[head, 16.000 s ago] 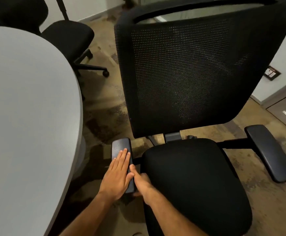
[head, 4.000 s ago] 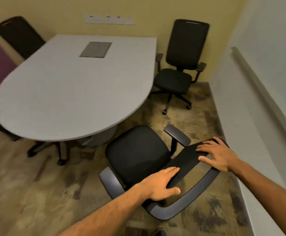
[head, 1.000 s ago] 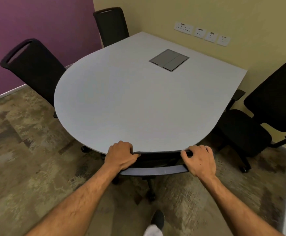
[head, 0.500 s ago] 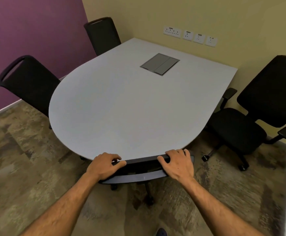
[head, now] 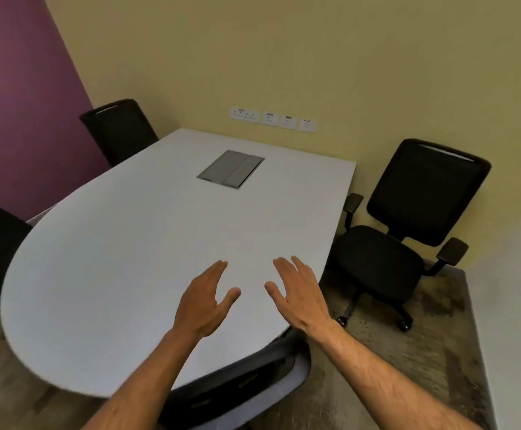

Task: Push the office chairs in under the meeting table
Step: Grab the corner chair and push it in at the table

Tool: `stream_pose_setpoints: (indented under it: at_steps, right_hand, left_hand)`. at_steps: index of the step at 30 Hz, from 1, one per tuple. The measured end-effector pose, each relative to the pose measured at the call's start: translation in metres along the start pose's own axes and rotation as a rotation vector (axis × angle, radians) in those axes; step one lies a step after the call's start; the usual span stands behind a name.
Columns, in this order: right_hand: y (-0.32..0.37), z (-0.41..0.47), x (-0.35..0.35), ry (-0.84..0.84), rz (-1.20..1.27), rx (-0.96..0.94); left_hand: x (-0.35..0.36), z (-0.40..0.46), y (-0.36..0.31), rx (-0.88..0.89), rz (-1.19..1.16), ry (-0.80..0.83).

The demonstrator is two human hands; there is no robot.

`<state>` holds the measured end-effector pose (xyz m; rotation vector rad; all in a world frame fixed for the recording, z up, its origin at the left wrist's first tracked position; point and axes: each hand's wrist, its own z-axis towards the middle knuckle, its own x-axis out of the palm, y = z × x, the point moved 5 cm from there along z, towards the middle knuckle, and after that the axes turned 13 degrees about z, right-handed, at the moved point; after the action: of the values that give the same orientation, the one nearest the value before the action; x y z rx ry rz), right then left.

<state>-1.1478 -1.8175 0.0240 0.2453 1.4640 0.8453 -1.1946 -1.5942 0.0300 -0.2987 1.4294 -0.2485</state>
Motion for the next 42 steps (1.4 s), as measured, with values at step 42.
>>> stream_pose_setpoints:
  at_steps: [42]
  right_hand:
    - [-0.503, 0.099, -0.406, -0.401, -0.117, 0.401]
  left_hand:
    - [0.223, 0.423, -0.481, 0.406, -0.126, 0.088]
